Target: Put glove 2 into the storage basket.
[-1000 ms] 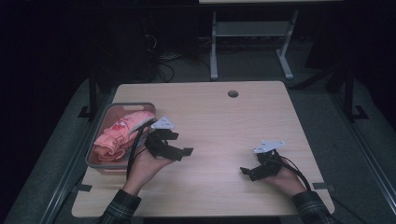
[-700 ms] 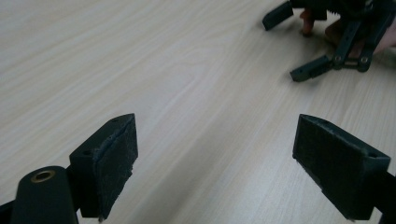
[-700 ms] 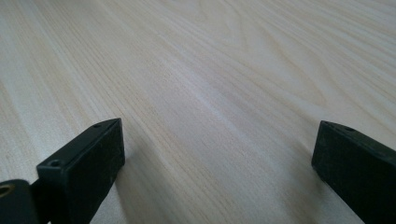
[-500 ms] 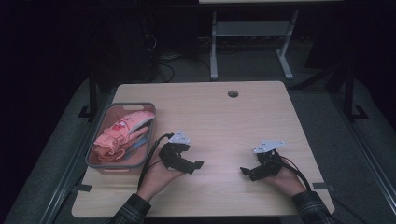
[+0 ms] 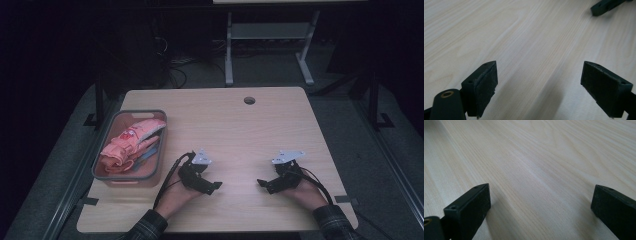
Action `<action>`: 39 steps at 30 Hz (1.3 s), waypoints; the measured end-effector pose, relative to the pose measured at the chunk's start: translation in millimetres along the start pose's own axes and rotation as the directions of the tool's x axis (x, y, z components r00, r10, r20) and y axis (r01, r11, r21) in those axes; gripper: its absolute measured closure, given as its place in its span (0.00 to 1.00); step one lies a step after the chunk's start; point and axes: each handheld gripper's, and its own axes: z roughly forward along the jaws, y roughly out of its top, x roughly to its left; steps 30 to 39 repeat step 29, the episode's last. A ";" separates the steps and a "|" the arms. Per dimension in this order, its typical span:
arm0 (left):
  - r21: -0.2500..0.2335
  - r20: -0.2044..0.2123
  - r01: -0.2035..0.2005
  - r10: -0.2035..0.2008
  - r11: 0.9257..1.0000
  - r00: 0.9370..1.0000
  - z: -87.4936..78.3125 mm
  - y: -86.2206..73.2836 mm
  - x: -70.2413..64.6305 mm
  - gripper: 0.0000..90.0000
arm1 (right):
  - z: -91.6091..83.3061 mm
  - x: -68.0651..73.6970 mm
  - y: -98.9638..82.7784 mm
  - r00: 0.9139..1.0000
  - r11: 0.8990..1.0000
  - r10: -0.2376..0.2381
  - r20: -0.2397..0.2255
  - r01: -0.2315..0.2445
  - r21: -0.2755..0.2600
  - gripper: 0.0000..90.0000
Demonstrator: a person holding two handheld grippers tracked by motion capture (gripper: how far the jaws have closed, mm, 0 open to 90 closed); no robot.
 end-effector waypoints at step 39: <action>-0.065 -0.008 -0.070 0.070 0.995 0.998 13.3 -16.1 0.8 0.13 | 0.0 0.2 0.0 1.000 1.000 0.001 -0.001 -0.001 0.001 0.02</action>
